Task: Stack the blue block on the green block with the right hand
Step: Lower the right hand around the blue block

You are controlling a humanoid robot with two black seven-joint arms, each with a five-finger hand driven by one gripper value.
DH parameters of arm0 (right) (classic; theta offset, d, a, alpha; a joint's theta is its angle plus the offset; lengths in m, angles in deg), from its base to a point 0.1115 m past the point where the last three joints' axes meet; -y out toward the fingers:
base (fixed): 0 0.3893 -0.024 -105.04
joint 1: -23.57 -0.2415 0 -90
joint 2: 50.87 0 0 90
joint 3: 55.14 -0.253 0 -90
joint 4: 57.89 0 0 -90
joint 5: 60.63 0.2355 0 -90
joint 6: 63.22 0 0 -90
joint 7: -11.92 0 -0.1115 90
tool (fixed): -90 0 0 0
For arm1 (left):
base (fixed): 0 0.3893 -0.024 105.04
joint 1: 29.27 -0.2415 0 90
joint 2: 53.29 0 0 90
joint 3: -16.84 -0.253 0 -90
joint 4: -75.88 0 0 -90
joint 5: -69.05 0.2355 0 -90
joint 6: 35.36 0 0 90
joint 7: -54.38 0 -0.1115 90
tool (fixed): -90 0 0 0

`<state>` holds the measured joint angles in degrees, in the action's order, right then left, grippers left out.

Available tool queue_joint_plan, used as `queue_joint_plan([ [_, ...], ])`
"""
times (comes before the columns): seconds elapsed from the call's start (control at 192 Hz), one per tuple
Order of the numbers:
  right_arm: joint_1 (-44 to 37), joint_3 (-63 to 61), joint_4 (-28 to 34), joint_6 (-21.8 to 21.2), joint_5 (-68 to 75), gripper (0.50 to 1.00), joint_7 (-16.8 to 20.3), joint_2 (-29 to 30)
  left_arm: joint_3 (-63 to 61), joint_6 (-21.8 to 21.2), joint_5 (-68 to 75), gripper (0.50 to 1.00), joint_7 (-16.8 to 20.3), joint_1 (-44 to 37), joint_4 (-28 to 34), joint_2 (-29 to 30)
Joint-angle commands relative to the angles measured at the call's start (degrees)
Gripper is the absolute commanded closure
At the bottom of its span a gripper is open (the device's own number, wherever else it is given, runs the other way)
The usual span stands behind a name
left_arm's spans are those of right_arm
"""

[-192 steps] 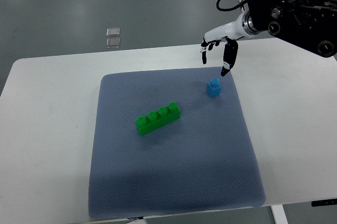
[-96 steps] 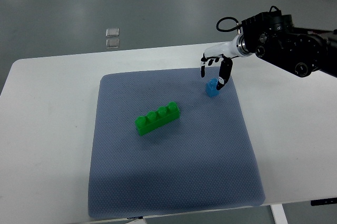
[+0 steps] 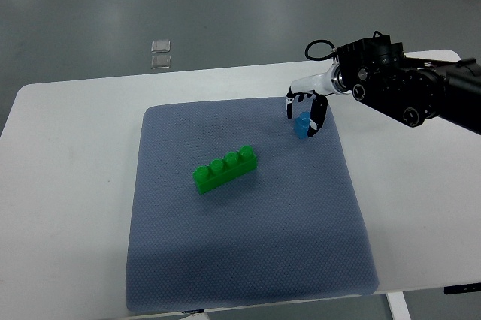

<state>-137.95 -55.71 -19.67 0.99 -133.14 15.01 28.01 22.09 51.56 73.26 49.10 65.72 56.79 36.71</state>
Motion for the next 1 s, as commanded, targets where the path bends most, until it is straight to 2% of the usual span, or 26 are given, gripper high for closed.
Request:
queue_joint_plan([
  [0.0,0.3,0.1,-0.1,0.6,-0.3,0.611,0.0,0.0,-0.1,0.0,0.0,0.5,0.0,-0.1,0.0,0.0],
  [0.099,0.4,0.3,-0.1,0.7,-0.3,0.642,0.0,1.0,-0.1,0.0,0.0,0.5,0.0,-0.1,0.0,0.0],
  [0.136,0.5,0.3,-0.2,0.7,-0.8,0.668,0.0,1.2,-0.1,0.0,0.0,0.5,0.0,-0.1,-0.1,0.0],
  [0.412,1.3,0.2,-0.2,2.4,-1.4,0.711,-0.1,1.6,-0.2,0.0,0.0,0.5,0.0,-0.1,-0.1,0.0],
  [0.459,1.3,0.4,-0.2,2.4,-1.4,0.738,-0.3,1.5,-0.2,0.0,0.0,0.5,0.0,-0.1,-0.1,0.0],
  [0.996,1.4,0.1,0.5,1.9,-2.2,0.74,-1.3,0.3,-0.2,0.0,0.0,0.5,0.0,-0.1,0.0,0.0],
])
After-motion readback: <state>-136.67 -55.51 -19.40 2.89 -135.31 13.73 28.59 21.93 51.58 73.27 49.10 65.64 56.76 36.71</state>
